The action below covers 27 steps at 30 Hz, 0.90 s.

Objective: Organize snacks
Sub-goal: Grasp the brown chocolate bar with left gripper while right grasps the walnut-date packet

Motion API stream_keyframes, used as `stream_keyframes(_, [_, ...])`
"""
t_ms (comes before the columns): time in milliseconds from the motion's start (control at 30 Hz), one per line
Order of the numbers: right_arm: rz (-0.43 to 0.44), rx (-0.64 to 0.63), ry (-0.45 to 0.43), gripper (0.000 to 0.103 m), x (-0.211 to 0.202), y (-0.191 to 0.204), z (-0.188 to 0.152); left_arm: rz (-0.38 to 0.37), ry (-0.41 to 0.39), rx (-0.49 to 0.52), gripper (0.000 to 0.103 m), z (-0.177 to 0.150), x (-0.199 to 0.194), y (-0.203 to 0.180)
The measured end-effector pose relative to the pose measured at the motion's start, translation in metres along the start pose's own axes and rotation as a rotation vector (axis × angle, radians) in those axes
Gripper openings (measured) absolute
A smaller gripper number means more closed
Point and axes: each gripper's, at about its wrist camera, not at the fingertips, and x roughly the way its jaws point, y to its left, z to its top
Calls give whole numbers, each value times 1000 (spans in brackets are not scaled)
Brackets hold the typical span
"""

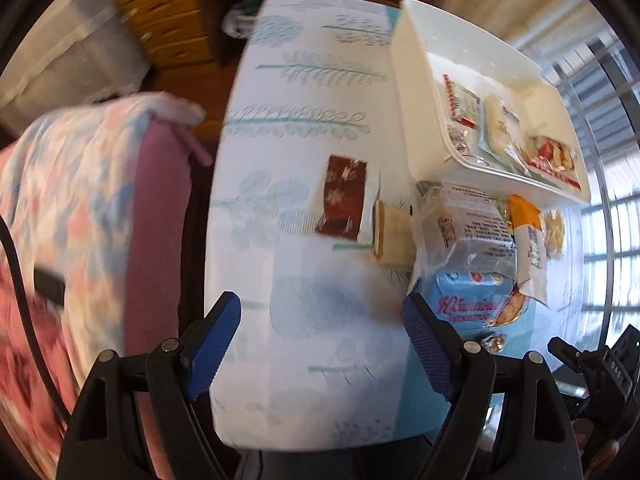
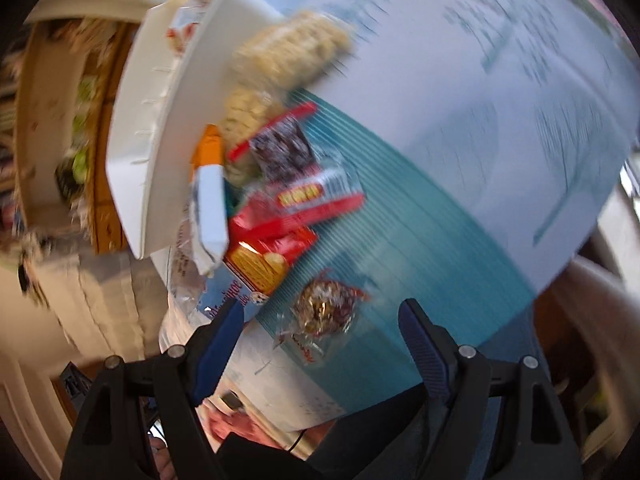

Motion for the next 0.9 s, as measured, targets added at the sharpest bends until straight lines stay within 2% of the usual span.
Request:
stream_keyframes(133, [-12,120,-8,80,14,-6,-17,-26,-8,117,82,21,16,-2])
stream_keyframes(333, [-33,217,-27,80,27,-3,-35,-58,2,209,82,45,47,-6])
stream_keyframes(633, [-100,268,-46,80,44,7,-42,-57,52,233,82,69,92,-5])
stream_keyframes(900, [-166,298,-24,65,63,22,-36,-46,97,254,82,79,116,-9])
